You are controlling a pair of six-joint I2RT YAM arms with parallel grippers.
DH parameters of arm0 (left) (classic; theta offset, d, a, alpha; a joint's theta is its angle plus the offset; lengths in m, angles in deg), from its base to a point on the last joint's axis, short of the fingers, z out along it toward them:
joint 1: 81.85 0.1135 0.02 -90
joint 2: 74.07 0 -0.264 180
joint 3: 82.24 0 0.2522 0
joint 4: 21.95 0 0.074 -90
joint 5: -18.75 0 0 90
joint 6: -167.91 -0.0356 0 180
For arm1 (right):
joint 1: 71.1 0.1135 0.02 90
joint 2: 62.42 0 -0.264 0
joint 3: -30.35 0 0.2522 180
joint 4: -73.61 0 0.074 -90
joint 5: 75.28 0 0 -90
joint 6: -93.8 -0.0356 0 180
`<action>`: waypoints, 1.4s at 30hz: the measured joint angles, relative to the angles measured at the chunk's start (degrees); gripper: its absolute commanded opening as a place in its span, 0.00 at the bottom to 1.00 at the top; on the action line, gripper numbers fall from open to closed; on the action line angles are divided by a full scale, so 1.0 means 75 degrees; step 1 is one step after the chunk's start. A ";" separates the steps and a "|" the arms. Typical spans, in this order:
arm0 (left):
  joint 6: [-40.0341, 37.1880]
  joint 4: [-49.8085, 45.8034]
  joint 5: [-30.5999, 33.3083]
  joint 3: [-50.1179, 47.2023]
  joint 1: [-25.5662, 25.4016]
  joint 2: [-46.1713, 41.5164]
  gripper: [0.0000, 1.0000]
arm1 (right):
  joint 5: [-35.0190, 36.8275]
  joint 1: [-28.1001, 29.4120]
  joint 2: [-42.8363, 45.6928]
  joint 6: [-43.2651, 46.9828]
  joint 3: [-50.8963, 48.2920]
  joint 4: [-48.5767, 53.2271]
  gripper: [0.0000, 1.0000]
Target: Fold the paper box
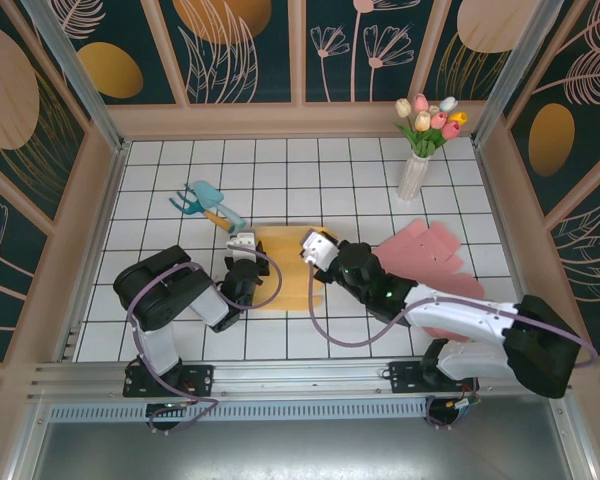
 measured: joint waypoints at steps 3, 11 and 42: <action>-0.0038 0.0227 -0.0076 -0.0085 0.0003 0.0050 0.00 | 0.0437 -0.0041 0.0172 -0.1853 0.0417 0.0586 0.33; -0.0898 0.1530 -0.0886 -0.0612 0.0003 0.0356 0.00 | 0.0207 -0.0163 -0.1536 -0.4182 0.2742 0.2226 0.28; -0.1903 0.2267 -0.1880 -0.0507 0.0178 0.0944 0.00 | -0.1311 -0.0353 -0.3538 -0.3544 0.3130 0.2206 0.29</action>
